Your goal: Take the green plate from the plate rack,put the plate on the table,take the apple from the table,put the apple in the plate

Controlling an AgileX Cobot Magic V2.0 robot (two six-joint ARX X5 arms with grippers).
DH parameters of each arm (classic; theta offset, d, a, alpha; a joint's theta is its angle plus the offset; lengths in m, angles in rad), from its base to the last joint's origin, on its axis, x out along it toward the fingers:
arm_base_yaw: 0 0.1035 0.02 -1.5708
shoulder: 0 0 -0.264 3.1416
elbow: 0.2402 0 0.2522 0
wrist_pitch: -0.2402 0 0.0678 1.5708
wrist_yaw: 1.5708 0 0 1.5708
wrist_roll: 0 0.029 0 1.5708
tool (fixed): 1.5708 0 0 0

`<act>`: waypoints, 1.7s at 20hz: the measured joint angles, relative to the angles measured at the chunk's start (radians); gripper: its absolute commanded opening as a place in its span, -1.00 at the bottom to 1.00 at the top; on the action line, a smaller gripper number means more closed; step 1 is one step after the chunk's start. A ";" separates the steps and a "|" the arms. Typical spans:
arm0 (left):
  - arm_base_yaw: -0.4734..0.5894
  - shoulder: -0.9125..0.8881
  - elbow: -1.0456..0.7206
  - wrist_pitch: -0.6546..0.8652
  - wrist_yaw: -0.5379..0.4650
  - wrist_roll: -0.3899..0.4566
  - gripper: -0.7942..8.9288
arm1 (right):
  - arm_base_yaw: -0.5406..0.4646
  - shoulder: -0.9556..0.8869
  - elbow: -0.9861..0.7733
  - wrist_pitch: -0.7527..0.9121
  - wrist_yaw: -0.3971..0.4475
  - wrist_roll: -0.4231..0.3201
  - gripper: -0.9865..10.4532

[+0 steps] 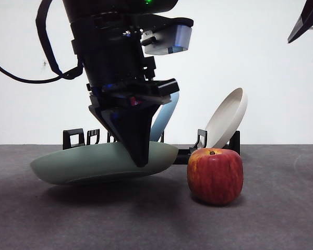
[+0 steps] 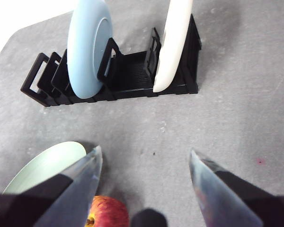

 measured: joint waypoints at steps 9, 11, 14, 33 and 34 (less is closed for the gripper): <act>0.016 -0.033 0.006 -0.037 0.048 -0.093 -0.16 | 0.072 0.000 0.003 -0.011 -0.049 0.000 0.12; 0.016 -0.127 0.029 -0.030 0.048 -0.121 -0.16 | 0.107 0.003 0.023 -0.035 -0.049 -0.003 0.12; 0.026 -0.311 0.082 0.000 0.034 -0.145 -0.16 | 0.197 0.026 0.077 -0.060 -0.045 -0.015 0.12; 0.081 -1.100 0.138 -0.098 -0.406 -0.187 -0.19 | 0.564 0.589 0.241 -0.204 0.341 -0.195 0.32; 0.081 -1.100 0.137 -0.108 -0.407 -0.188 -0.19 | 0.564 0.606 0.242 -0.204 0.341 -0.196 0.32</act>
